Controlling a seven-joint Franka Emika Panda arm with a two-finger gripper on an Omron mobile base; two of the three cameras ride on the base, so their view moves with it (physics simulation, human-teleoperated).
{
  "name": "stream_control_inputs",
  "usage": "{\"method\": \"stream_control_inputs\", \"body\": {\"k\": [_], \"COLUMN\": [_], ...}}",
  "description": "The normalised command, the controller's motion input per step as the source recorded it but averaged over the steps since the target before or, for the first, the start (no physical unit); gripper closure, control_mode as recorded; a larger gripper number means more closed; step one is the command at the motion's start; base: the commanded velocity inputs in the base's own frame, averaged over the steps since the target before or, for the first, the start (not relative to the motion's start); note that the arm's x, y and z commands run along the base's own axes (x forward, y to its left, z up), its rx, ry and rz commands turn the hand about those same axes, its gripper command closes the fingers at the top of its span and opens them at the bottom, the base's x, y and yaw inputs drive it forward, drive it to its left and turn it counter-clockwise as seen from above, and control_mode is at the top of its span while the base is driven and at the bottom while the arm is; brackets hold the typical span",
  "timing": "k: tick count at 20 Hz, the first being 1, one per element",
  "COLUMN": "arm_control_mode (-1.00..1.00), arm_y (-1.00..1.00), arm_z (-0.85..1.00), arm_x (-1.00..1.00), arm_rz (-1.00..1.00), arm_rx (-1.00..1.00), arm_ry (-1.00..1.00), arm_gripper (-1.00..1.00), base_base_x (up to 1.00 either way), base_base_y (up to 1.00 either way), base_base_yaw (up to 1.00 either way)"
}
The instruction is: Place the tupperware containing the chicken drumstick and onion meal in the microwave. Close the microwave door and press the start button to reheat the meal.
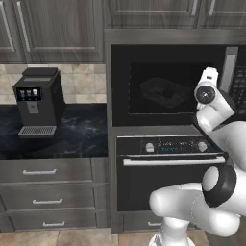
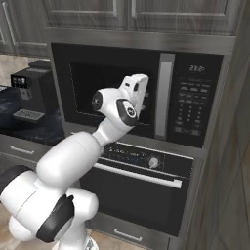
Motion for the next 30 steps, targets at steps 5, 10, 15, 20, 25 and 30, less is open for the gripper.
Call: {"method": "stream_control_inputs", "body": {"k": [5,10,15,20,25,30], "arm_control_mode": [-1.00,-1.00,-1.00,-1.00,-1.00,-1.00], "arm_y": [-0.09,-0.03,0.00,0.00,0.00,-0.11], "arm_z": [0.05,0.17,0.51,0.61,0.20,-0.17], "arm_x": [0.62,0.14,-0.18,-0.25,-0.65,-0.97], "arm_rz": [0.14,0.10,0.01,0.00,0.00,0.00], "arm_rx": [0.00,0.00,0.00,0.00,0.00,0.00], "arm_ry": [0.00,0.02,0.09,0.17,0.24,0.06], "arm_gripper": [-1.00,-1.00,-1.00,-1.00,-1.00,-1.00], "base_base_x": [0.00,0.00,0.00,0.00,0.00,0.00], "base_base_y": [0.00,0.00,0.00,0.00,0.00,0.00], "base_base_yaw": [0.00,0.00,0.00,0.00,0.00,0.00]}}
